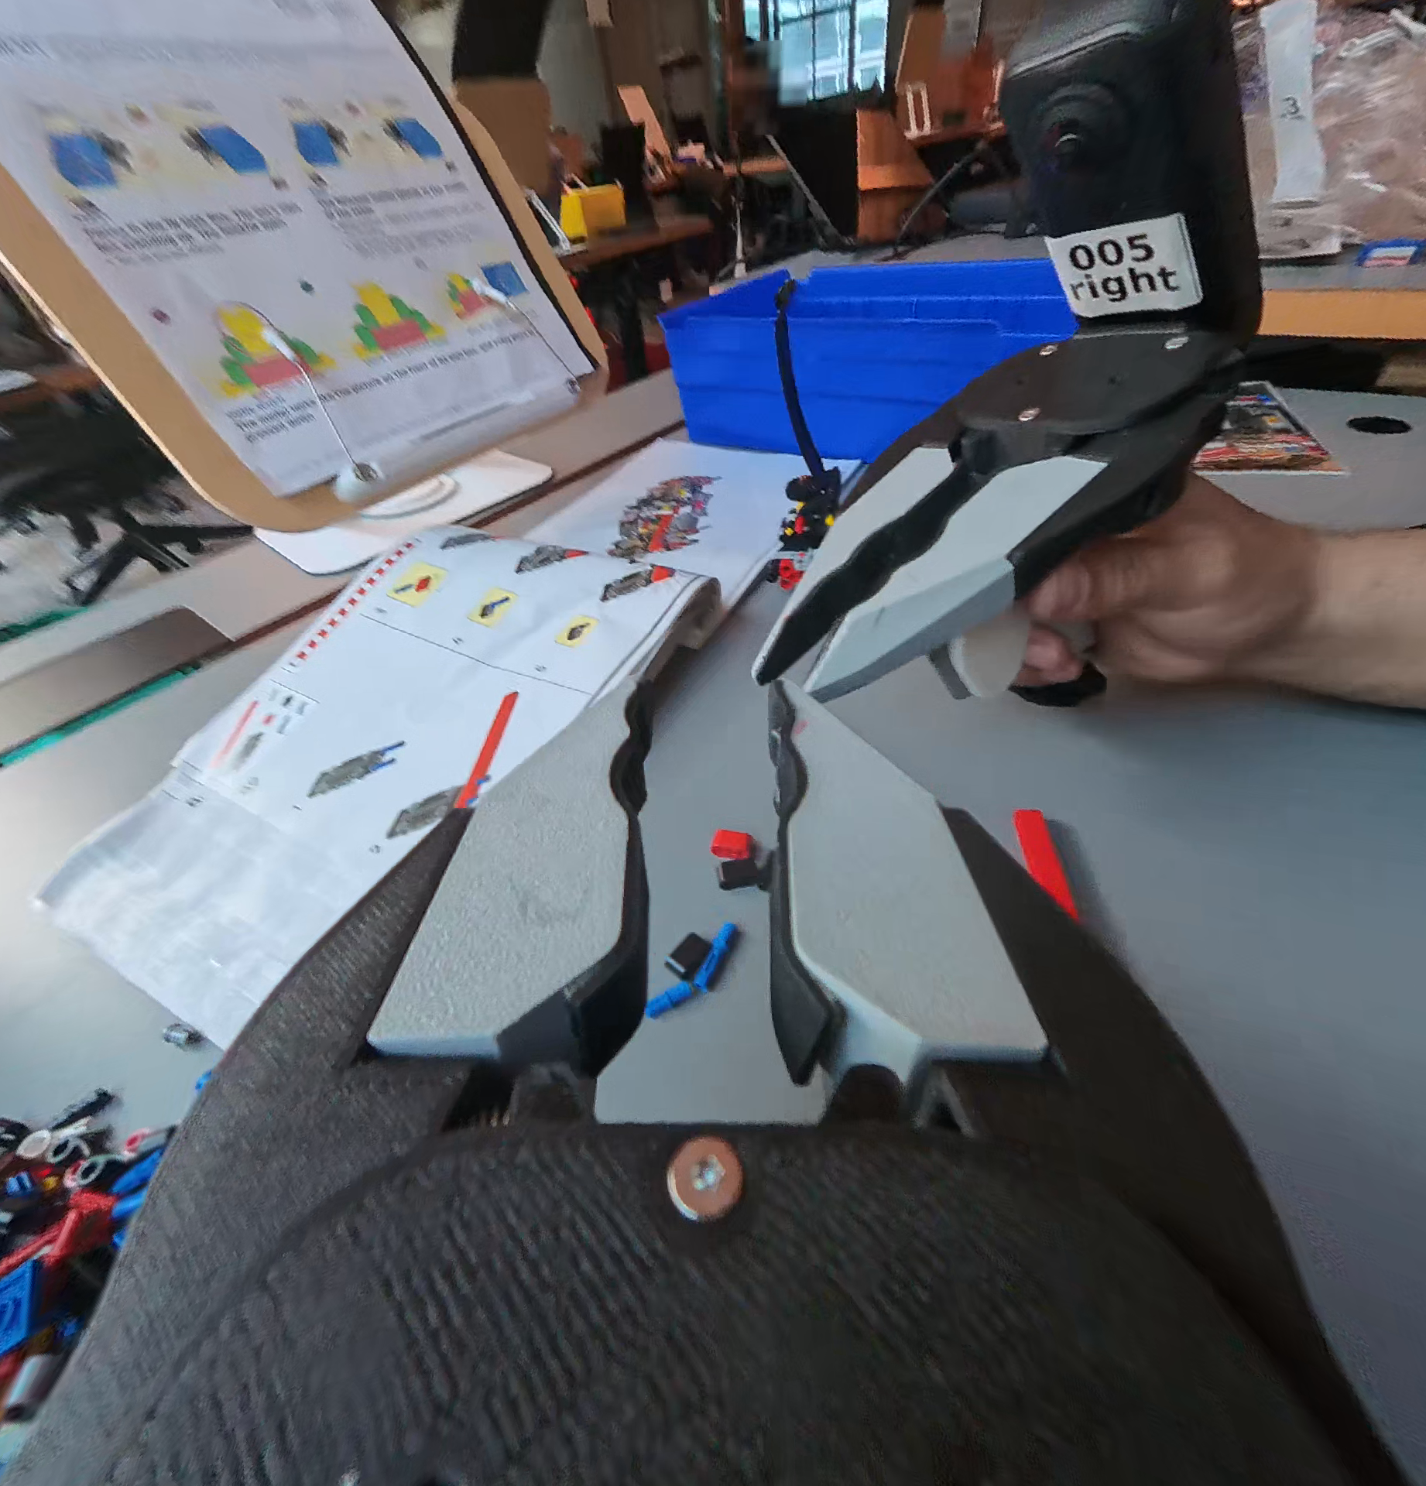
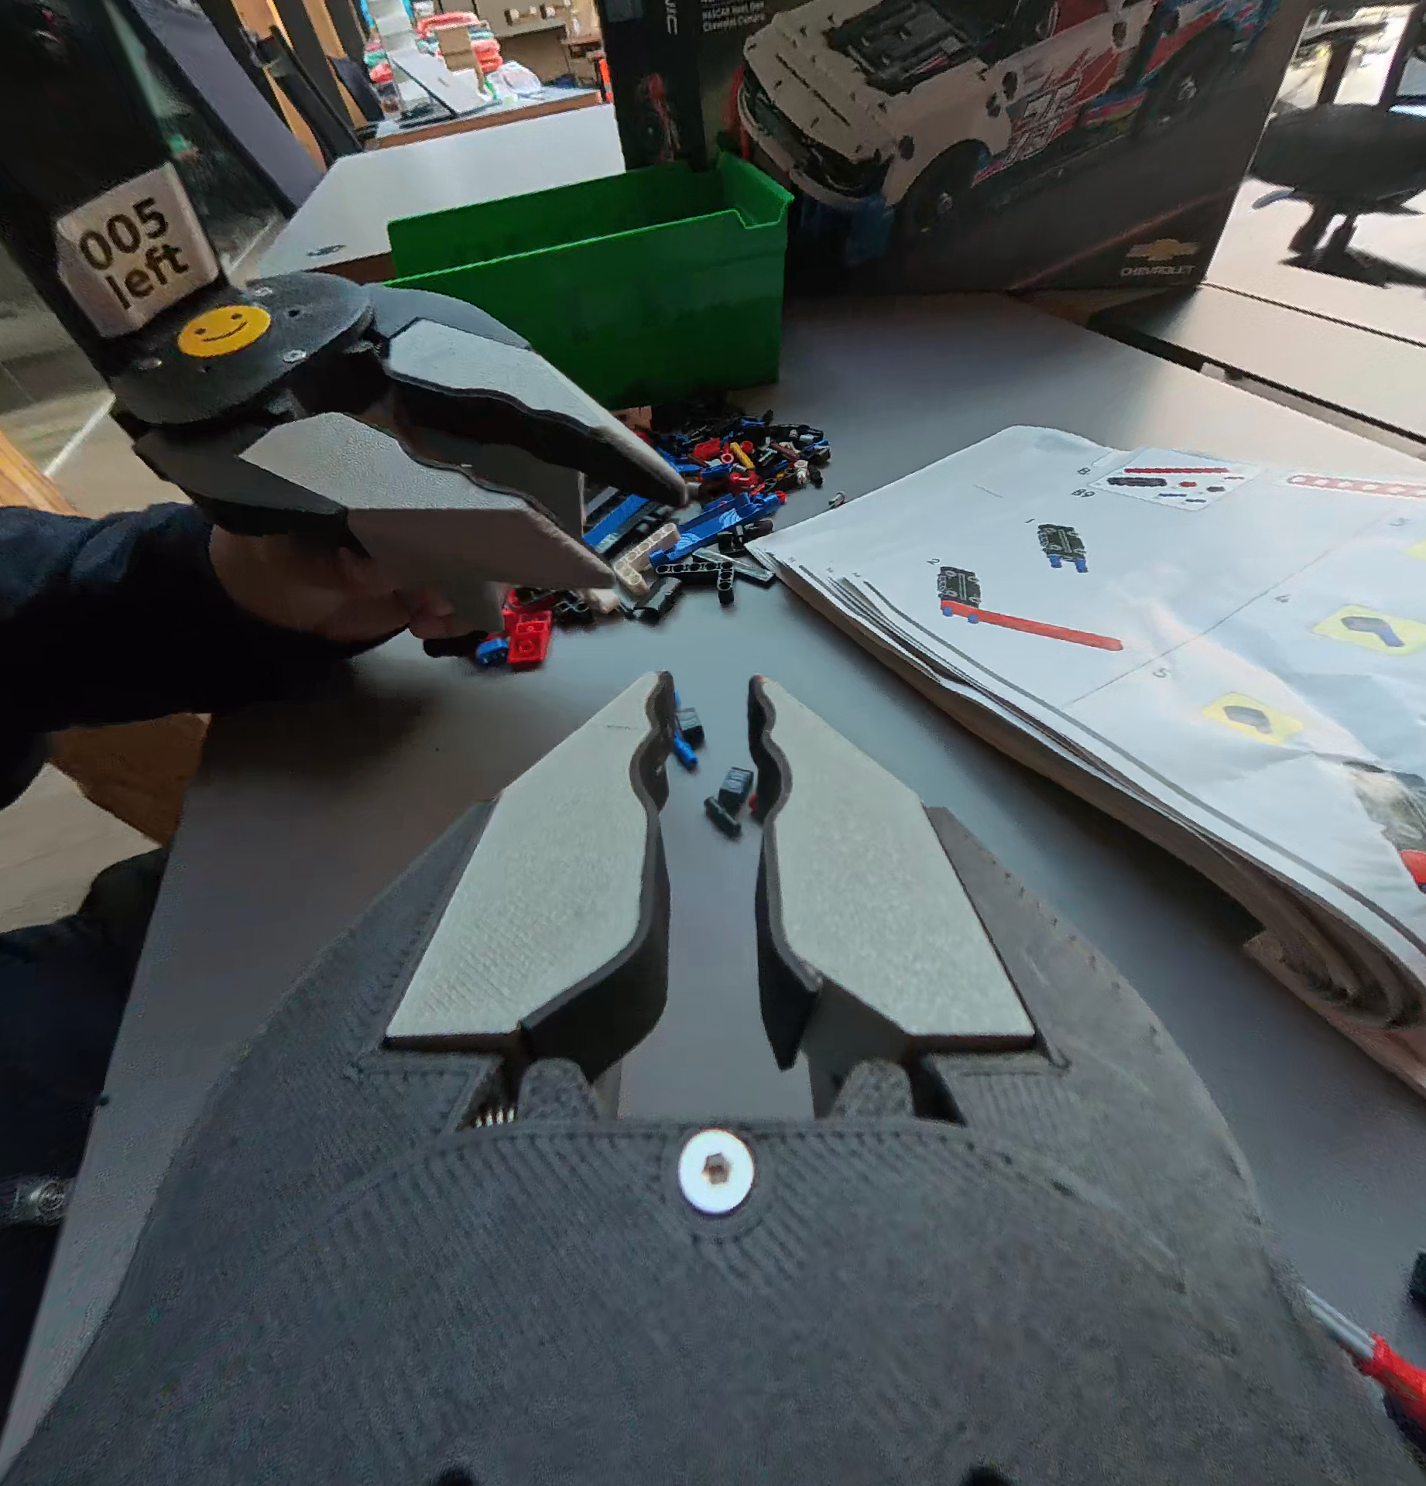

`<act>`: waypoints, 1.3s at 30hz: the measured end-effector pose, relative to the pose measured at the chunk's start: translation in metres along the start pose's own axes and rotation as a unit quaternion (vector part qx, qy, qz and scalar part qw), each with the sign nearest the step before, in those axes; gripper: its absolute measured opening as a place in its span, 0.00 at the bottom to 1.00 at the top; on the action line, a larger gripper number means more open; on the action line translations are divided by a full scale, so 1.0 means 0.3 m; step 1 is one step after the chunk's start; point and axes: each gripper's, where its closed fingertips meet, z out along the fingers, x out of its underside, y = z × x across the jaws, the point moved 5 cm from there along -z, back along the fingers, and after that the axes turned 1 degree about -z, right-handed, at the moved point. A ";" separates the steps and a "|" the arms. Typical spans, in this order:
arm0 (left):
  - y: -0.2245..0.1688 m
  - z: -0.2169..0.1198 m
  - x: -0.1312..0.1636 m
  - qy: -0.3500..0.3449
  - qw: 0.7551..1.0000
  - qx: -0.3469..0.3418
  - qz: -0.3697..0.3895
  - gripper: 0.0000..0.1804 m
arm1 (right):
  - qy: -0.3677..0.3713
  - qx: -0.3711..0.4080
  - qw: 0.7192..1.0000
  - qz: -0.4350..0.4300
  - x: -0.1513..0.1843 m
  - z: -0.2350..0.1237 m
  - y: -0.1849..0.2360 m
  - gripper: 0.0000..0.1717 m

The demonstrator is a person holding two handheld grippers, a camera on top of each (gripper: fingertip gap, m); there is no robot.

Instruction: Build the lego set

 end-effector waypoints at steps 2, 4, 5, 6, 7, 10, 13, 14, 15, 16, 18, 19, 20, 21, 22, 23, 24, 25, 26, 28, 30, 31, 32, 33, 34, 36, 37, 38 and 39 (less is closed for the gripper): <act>0.001 -0.002 0.013 -0.016 0.999 -0.016 0.026 0.12 | -0.001 0.011 1.000 0.014 0.022 -0.003 -0.011 0.09; -0.016 -0.011 0.020 -0.040 0.998 -0.022 0.045 0.06 | -0.009 0.006 1.000 0.028 0.031 -0.005 -0.012 0.09; -0.029 -0.019 0.007 -0.061 0.996 -0.024 0.059 0.02 | -0.009 0.008 0.999 0.031 0.032 -0.003 -0.016 0.08; -0.046 -0.026 -0.007 -0.084 0.993 -0.022 0.078 0.00 | -0.011 0.013 0.999 0.031 0.030 -0.001 -0.021 0.08; -0.058 -0.032 -0.016 -0.100 0.990 -0.024 0.099 0.00 | -0.018 0.019 0.999 0.029 0.023 0.002 -0.028 0.07; -0.086 -0.027 -0.016 -0.101 0.984 -0.023 0.143 0.00 | -0.026 0.020 0.999 0.027 0.013 0.019 -0.034 0.08; -0.122 -0.024 -0.016 -0.101 0.982 0.002 0.158 0.00 | -0.006 0.005 1.000 0.024 0.021 0.037 -0.023 0.09; -0.129 -0.024 -0.017 -0.102 0.981 0.004 0.164 0.00 | -0.006 0.002 1.000 0.022 0.021 0.038 -0.020 0.08; -0.135 -0.024 -0.017 -0.103 0.980 0.007 0.168 0.00 | -0.007 -0.001 1.000 0.020 0.020 0.038 -0.017 0.08; -0.139 -0.023 -0.014 -0.100 0.980 0.011 0.172 0.00 | -0.008 -0.004 1.000 0.019 0.020 0.038 -0.015 0.08; -0.138 -0.020 -0.009 -0.096 0.979 0.009 0.177 0.00 | -0.007 -0.018 1.000 0.022 0.020 0.038 -0.011 0.08; -0.136 -0.018 -0.006 -0.094 0.980 0.010 0.176 0.00 | -0.008 -0.024 0.999 0.024 0.020 0.038 -0.010 0.09; -0.134 -0.014 -0.002 -0.089 0.981 0.012 0.170 0.00 | -0.010 -0.028 0.999 0.026 0.019 0.036 -0.010 0.09; -0.132 -0.011 0.000 -0.085 0.983 0.016 0.163 0.00 | -0.014 -0.029 0.999 0.028 0.017 0.033 -0.010 0.09; -0.131 -0.011 0.000 -0.086 0.984 0.019 0.158 0.00 | -0.018 -0.030 0.999 0.029 0.015 0.031 -0.012 0.09; -0.131 -0.011 -0.001 -0.088 0.984 0.021 0.154 0.00 | -0.021 -0.031 0.999 0.030 0.014 0.029 -0.011 0.09; -0.132 -0.012 -0.002 -0.088 0.984 0.021 0.153 0.00 | -0.021 -0.034 0.999 0.028 0.013 0.031 -0.009 0.10; -0.133 -0.013 -0.005 -0.090 0.984 0.019 0.155 0.00 | -0.020 -0.039 0.999 0.024 0.013 0.034 -0.002 0.11; -0.133 -0.014 -0.006 -0.093 0.983 0.017 0.157 0.00 | -0.020 -0.045 0.999 0.018 0.012 0.037 0.009 0.11; -0.127 -0.015 -0.007 -0.093 0.984 0.013 0.153 0.00 | -0.022 -0.052 0.998 -0.002 0.010 0.043 0.033 0.12; -0.112 -0.015 -0.007 -0.093 0.986 0.009 0.140 0.00 | -0.013 -0.053 0.998 -0.025 0.013 0.052 0.053 0.13; -0.103 -0.013 -0.003 -0.090 0.987 0.006 0.133 0.00 | -0.009 -0.050 0.998 -0.036 0.015 0.055 0.060 0.14; -0.094 -0.010 0.001 -0.085 0.988 0.001 0.128 0.00 | -0.007 -0.045 0.998 -0.045 0.016 0.056 0.064 0.14; -0.085 -0.008 0.004 -0.082 0.989 -0.007 0.125 0.00 | -0.008 -0.040 0.998 -0.052 0.016 0.056 0.067 0.14; -0.078 -0.008 0.006 -0.082 0.989 -0.014 0.120 0.00 | -0.010 -0.037 0.998 -0.057 0.015 0.054 0.070 0.13; -0.070 -0.006 0.004 -0.082 0.990 -0.020 0.110 0.00 | -0.013 -0.030 0.998 -0.060 0.015 0.048 0.071 0.13; -0.067 -0.005 0.000 -0.083 0.991 -0.024 0.106 0.00 | -0.015 -0.025 0.998 -0.060 0.015 0.045 0.069 0.13; -0.064 -0.001 -0.005 -0.082 0.991 -0.028 0.101 0.00 | -0.016 -0.018 0.998 -0.060 0.014 0.042 0.065 0.13; -0.059 0.006 -0.012 -0.077 0.992 -0.032 0.094 0.00 | -0.018 -0.011 0.998 -0.059 0.014 0.039 0.061 0.13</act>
